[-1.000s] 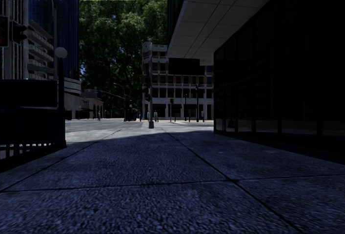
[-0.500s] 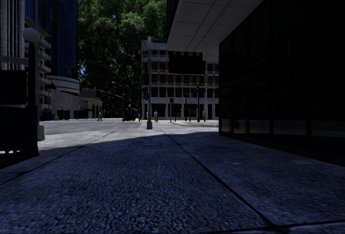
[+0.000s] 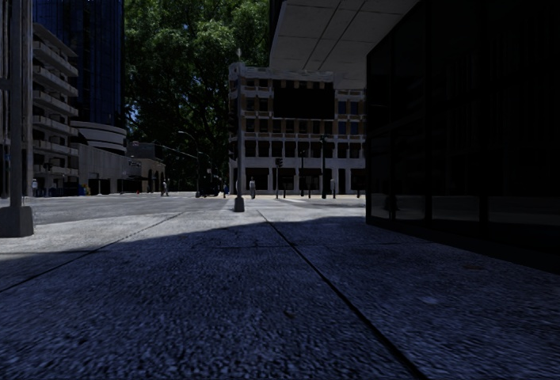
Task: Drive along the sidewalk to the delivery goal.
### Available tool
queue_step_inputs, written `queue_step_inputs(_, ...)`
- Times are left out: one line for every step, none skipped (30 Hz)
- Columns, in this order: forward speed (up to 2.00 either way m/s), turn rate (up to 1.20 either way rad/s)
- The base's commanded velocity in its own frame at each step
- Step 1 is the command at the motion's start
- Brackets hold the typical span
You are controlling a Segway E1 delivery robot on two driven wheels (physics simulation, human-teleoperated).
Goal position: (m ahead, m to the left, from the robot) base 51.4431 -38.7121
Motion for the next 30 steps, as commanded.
queue_step_inputs(2.00, 0.00)
queue_step_inputs(2.00, 0.00)
queue_step_inputs(2.00, 0.00)
queue_step_inputs(2.00, 0.00)
queue_step_inputs(2.00, 0.00)
queue_step_inputs(2.00, 0.00)
queue_step_inputs(2.00, 0.00)
queue_step_inputs(2.00, 0.00)
queue_step_inputs(2.00, 0.00)
queue_step_inputs(2.00, 0.00)
queue_step_inputs(2.00, 0.00)
queue_step_inputs(2.00, 0.00)
queue_step_inputs(2.00, 0.00)
queue_step_inputs(2.00, 0.00)
queue_step_inputs(2.00, 0.00)
queue_step_inputs(2.00, 0.00)
queue_step_inputs(2.00, 0.00)
queue_step_inputs(2.00, 0.00)
queue_step_inputs(2.00, 0.00)
queue_step_inputs(2.00, 0.00)
queue_step_inputs(2.00, 0.00)
queue_step_inputs(2.00, 0.00)
queue_step_inputs(2.00, 0.00)
queue_step_inputs(2.00, 0.00)
queue_step_inputs(2.00, 0.00)
queue_step_inputs(2.00, 0.00)
queue_step_inputs(2.00, 0.00)
queue_step_inputs(2.00, 0.00)
queue_step_inputs(2.00, 0.00)
queue_step_inputs(2.00, 0.00)
